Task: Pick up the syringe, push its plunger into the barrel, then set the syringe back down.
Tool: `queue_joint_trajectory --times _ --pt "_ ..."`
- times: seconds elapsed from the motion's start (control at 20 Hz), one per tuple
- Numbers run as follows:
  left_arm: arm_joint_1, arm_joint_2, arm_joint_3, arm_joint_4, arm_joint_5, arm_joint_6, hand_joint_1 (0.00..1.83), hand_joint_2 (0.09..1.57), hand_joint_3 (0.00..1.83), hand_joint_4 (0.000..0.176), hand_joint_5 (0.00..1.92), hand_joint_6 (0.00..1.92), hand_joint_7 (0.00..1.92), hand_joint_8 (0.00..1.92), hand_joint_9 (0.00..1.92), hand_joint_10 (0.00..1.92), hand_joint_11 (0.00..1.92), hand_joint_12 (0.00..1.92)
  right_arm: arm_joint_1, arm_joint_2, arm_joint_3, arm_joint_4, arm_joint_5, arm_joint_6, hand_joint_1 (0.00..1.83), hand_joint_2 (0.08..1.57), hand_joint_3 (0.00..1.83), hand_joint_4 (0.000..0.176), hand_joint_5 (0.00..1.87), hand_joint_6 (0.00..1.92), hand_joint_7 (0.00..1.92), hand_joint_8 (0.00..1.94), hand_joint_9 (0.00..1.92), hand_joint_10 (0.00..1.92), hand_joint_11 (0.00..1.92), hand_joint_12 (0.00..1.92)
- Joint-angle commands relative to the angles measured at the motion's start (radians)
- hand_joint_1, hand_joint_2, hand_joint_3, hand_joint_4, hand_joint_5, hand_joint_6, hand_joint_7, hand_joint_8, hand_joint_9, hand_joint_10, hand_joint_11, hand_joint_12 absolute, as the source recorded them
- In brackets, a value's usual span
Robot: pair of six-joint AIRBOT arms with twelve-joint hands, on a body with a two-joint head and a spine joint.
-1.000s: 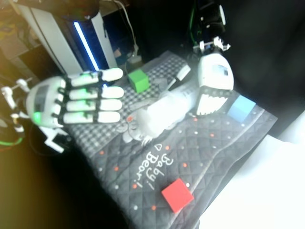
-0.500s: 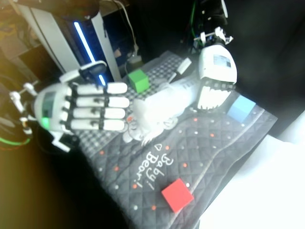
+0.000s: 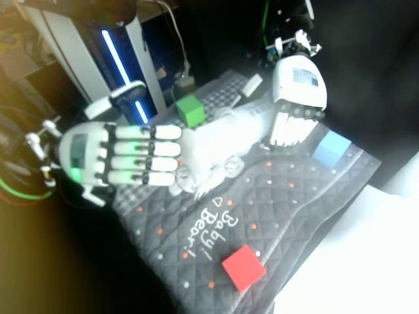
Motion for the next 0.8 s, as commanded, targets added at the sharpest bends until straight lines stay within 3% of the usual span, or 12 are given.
queue_joint_trajectory --times 0.0,0.05,0.2,0.25,0.35,0.4,0.45,0.7,0.75 --pt "-0.023 0.003 0.000 -0.034 -0.114 -0.012 1.42 1.27 0.00 0.000 1.32 1.92 1.51 1.92 1.54 1.92 1.40 1.92 0.004 -0.003 0.005 0.000 0.109 0.013 0.00 0.86 0.00 0.000 0.02 0.01 0.00 0.00 0.00 0.00 0.00 0.00" --pt "-0.024 0.003 -0.001 -0.034 -0.115 -0.012 1.48 1.25 0.00 0.000 1.31 1.92 1.51 1.92 1.57 1.92 1.51 1.92 0.003 -0.009 0.007 0.000 0.105 0.017 0.00 0.87 0.00 0.000 0.01 0.00 0.00 0.00 0.00 0.00 0.00 0.00" --pt "-0.021 0.005 -0.008 -0.033 -0.128 -0.017 1.47 1.26 0.00 0.000 1.33 1.92 1.51 1.92 1.57 1.92 1.51 1.92 0.003 -0.025 0.016 -0.001 0.096 0.033 0.00 0.93 0.03 0.000 0.03 0.01 0.00 0.00 0.00 0.00 0.00 0.00" --pt "-0.020 0.005 -0.007 -0.033 -0.132 -0.024 1.40 1.27 0.00 0.000 1.34 1.92 1.51 1.92 1.53 1.92 1.31 1.92 0.003 -0.026 0.017 -0.002 0.095 0.034 0.00 0.94 0.03 0.000 0.04 0.01 0.00 0.00 0.00 0.00 0.00 0.00" --pt "-0.022 0.005 -0.007 -0.032 -0.137 -0.030 1.39 1.28 0.00 0.000 1.33 1.92 1.51 1.92 1.52 1.92 1.31 1.92 0.003 -0.028 0.017 -0.004 0.093 0.034 0.00 0.94 0.03 0.000 0.04 0.01 0.00 0.00 0.00 0.00 0.00 0.00" --pt "-0.025 0.005 -0.007 -0.030 -0.138 -0.030 1.38 1.28 0.00 0.000 1.30 1.92 1.51 1.92 1.50 1.92 1.17 1.92 0.003 -0.029 0.017 -0.006 0.093 0.035 0.00 0.95 0.02 0.000 0.02 0.00 0.00 0.00 0.00 0.00 0.00 0.00" --pt "-0.029 0.005 -0.007 -0.028 -0.138 -0.030 1.41 1.28 0.00 0.000 1.28 1.92 1.51 1.92 1.54 1.92 1.28 1.92 0.003 -0.030 0.017 -0.007 0.092 0.036 0.00 0.95 0.02 0.000 0.01 0.00 0.00 0.00 0.00 0.00 0.00 0.00" --pt "-0.045 0.003 -0.007 -0.016 -0.125 -0.030 1.41 1.27 0.00 0.000 1.34 1.92 1.56 1.92 1.57 1.92 1.36 1.92 0.003 -0.055 0.023 -0.019 0.082 0.051 0.00 0.96 0.01 0.000 0.00 0.00 0.00 0.00 0.00 0.00 0.00 0.00" --pt "-0.046 0.003 -0.007 -0.011 -0.119 -0.030 1.43 1.26 0.00 0.000 1.34 1.92 1.56 1.92 1.60 1.92 1.50 1.92 0.003 -0.059 0.026 -0.021 0.081 0.055 0.00 0.95 0.01 0.000 0.00 0.00 0.00 0.00 0.00 0.00 0.00 0.00"
